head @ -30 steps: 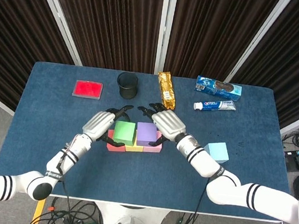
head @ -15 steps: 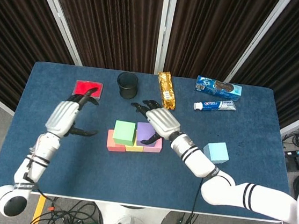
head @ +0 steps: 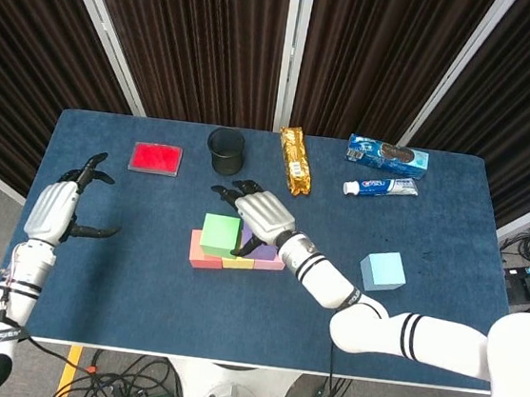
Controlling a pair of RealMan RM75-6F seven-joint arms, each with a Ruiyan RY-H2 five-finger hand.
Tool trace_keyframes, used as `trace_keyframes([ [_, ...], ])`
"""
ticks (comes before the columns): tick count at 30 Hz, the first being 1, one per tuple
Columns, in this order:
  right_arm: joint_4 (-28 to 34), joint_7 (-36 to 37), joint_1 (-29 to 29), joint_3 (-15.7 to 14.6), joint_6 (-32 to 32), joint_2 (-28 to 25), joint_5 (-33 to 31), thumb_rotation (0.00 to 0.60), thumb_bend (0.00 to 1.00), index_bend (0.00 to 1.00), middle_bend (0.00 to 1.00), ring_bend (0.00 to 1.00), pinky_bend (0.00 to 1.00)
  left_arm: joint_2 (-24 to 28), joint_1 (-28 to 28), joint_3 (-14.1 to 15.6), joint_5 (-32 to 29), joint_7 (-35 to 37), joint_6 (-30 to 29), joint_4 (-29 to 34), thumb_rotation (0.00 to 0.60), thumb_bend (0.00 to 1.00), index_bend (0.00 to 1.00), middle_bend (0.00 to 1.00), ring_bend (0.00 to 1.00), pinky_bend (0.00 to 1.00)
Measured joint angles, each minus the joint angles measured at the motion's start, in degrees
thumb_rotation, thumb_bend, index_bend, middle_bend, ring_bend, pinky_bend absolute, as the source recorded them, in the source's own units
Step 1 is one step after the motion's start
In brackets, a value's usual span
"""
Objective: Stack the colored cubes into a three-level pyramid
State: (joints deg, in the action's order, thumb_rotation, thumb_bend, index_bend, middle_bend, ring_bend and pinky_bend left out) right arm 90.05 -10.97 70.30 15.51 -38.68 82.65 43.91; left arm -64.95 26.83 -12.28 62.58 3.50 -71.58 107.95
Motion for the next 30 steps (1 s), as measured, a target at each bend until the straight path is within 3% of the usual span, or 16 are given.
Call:
trace_keyframes([
  [7,-0.45,-0.84,1.28,-0.25,0.26,0.51,-1.18,0.6,0.0,0.0,0.19,0.0,0.0,1.45,-2.17,0.12,1.22,3.6,0.45,-1.32,0.6,0.09,0.03,0.29,0.17,0.16],
  [19,-3.79,-3.64,3.61,-1.32,-1.05,3.73,-3.03,0.6,0.0,0.0,0.36,0.0,0.0,0.98,-3.66,0.47,2.24,5.69,1.46,-3.77,0.6,0.09,0.03,0.29,0.17,0.16],
  [30,-3.79,-1.73,3.39,-0.8,1.2,1.98,-0.24,0.6,0.03,0.0,0.39,0.0,0.0,0.22,-3.61,-0.23,2.25,5.87,2.58,-5.12,0.6,0.09,0.03,0.29,0.17,0.16],
])
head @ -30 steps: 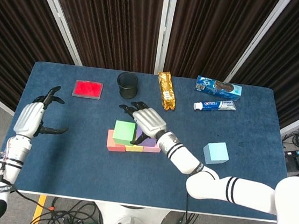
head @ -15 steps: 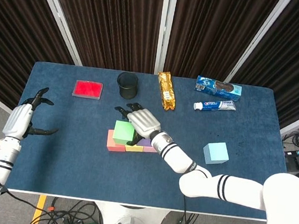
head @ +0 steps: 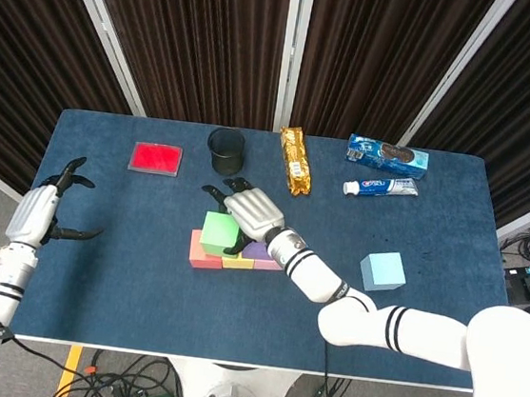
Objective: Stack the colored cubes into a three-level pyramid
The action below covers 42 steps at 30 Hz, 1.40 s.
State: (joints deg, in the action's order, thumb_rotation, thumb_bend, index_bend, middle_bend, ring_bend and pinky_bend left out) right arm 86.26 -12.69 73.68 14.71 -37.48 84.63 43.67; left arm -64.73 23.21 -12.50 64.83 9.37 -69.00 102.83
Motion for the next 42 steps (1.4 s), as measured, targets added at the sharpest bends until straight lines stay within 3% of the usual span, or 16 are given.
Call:
trace_keyframes([
  [15,-2.1,2.76,-0.06,-0.5,3.01,-0.42,4.04,0.6,0.03,0.0,0.39,0.0,0.0,-1.68,0.25,-0.76,0.08,-0.23,0.6,-1.77,0.6,0.09,0.03,0.29,0.17,0.16],
  [35,-3.0,3.14,0.54,-1.13,3.34,0.19,4.15,0.6,0.03,0.0,0.39,0.0,0.0,-3.09,-0.57,-0.86,1.77,0.28,-0.39,-3.59,0.6,0.09,0.03,0.29,0.17,0.16],
  [42,-2.57,4.3,0.18,-1.15,3.98,-0.43,5.27,0.6,0.0,0.0,0.21,0.0,0.0,-3.47,-0.64,-1.03,2.17,0.34,-0.5,-3.83,0.6,0.09,0.03,0.29,0.17,0.16],
])
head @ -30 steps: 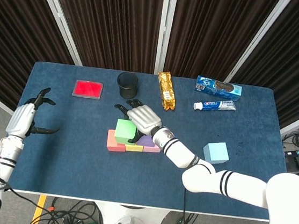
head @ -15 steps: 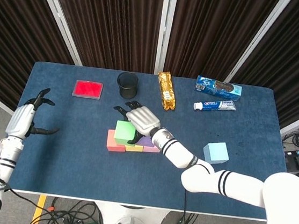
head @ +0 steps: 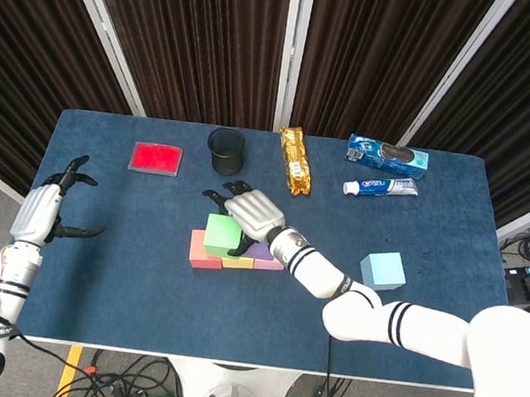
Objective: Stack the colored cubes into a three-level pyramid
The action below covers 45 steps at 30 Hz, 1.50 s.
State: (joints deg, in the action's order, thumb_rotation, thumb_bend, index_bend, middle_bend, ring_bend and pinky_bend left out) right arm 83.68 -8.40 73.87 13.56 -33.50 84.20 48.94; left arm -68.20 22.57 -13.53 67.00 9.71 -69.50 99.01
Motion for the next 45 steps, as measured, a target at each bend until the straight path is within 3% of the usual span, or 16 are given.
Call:
trace_keyframes([
  [6,0.9,1.58,-0.74,0.5,0.09,-1.06,1.49,0.6,0.0,0.0,0.08,0.0,0.0,-0.1,0.09,-0.33,0.02,-0.29,-0.05,0.16,0.6,0.09,0.03,0.29,0.17,0.16],
  [19,8.19,3.74,-6.0,0.32,-3.81,-8.33,4.52,0.6,0.0,0.0,0.1,0.0,0.0,-0.4,0.2,-0.76,-0.26,-1.32,-0.28,0.49,0.6,0.09,0.03,0.29,0.17,0.16],
  [27,7.46,4.95,-7.34,-1.44,-1.27,-9.5,3.97,0.6,0.0,0.0,0.19,0.0,0.0,-1.86,1.01,-0.7,-1.5,-2.08,1.27,-0.82,0.6,0.09,0.03,0.29,0.17,0.16],
  [45,3.8,7.51,-7.92,-0.99,-0.3,-7.08,8.31,0.6,0.02,0.0,0.36,0.0,0.0,-3.36,1.37,-0.51,-2.53,-1.75,2.94,-2.76,0.6,0.09,0.03,0.29,0.17,0.16],
])
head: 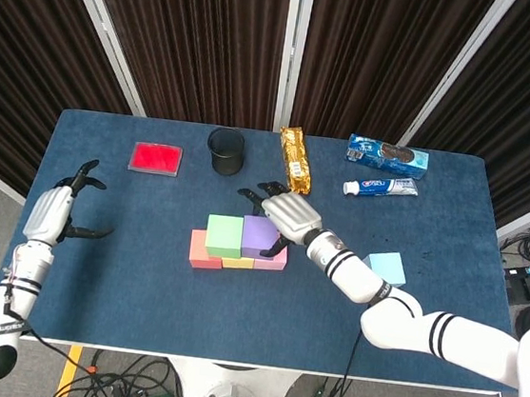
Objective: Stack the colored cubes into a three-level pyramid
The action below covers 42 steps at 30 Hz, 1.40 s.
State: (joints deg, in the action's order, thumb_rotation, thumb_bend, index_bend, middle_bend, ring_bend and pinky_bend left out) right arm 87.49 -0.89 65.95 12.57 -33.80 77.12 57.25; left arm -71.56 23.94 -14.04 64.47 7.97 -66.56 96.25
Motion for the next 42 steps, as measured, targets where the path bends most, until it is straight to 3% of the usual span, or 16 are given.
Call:
trace_keyframes([
  [42,-2.34,5.75,-1.77,0.74,0.72,0.88,9.39,0.6,0.06,0.0,0.39,0.0,0.0,-2.49,1.62,-0.67,-2.38,-1.96,2.0,-2.01,0.6,0.09,0.03,0.29,0.17,0.16],
])
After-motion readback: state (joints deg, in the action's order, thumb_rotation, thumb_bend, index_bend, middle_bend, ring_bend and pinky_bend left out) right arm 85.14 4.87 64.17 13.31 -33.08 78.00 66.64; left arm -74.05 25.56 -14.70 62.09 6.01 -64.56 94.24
